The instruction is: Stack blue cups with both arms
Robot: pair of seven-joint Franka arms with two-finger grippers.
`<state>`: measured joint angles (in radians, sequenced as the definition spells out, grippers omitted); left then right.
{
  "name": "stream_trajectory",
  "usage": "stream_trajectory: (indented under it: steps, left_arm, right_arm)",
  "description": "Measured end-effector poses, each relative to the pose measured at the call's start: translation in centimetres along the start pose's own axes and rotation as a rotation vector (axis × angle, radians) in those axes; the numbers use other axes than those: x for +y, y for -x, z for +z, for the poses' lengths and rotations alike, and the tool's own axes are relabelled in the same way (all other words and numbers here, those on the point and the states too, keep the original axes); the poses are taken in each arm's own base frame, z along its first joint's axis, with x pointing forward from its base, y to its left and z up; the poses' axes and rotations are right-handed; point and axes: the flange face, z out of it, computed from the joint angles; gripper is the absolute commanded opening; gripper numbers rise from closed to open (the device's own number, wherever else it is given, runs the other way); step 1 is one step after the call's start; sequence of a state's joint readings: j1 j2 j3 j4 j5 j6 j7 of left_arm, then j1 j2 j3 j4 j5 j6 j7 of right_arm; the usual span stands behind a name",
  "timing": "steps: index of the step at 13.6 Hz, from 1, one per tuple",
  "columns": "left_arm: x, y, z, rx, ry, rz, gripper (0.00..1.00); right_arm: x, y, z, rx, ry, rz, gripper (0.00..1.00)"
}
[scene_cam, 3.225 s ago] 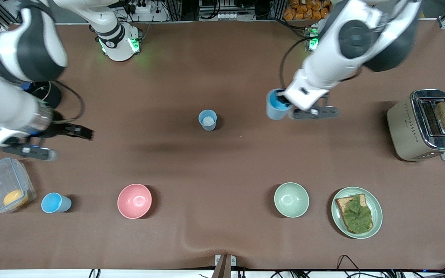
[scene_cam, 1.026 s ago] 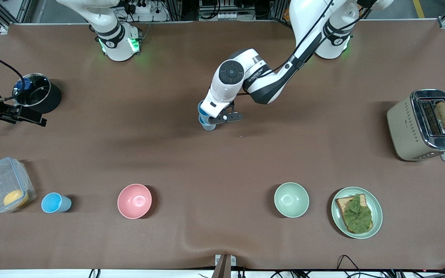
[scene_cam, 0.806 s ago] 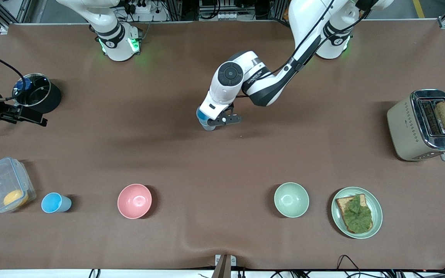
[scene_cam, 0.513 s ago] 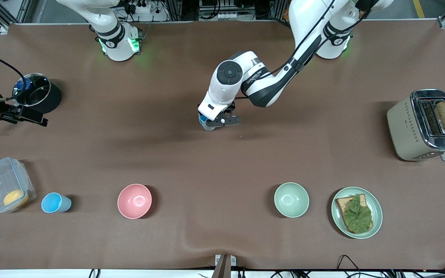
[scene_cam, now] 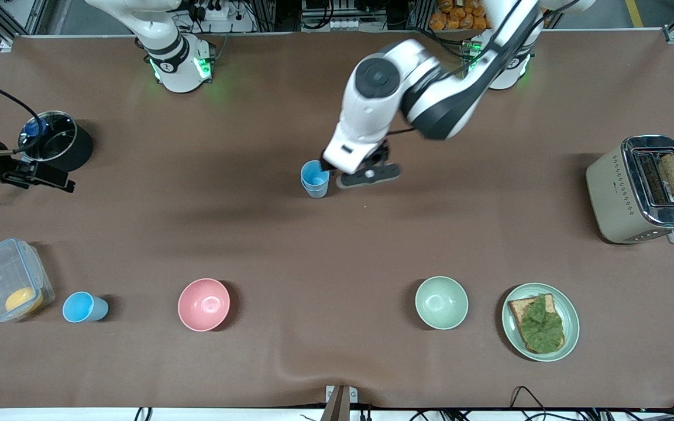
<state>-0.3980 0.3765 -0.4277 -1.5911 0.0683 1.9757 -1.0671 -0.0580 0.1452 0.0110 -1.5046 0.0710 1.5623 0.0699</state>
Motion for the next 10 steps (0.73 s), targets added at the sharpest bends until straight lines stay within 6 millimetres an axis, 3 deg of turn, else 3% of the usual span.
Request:
stream_trajectory:
  steps: [2,4,10]
  left_arm:
    - [-3.2,-2.3,-4.5,0.04,-0.005,-0.055,1.0]
    - [-6.4,-5.0,-7.4,0.07,-0.004,-0.095,1.0]
    - [-16.5,-12.0,-12.3,0.096,-0.046,-0.108,1.0]
  right_arm:
    - [-0.1,-0.1,0.5,-0.003,-0.001,-0.002,1.0]
    - [-0.3,0.0,0.6,-0.003,-0.001,-0.004,1.0]
    - [-0.3,0.2,0.7,-0.002,-0.001,-0.006,1.0]
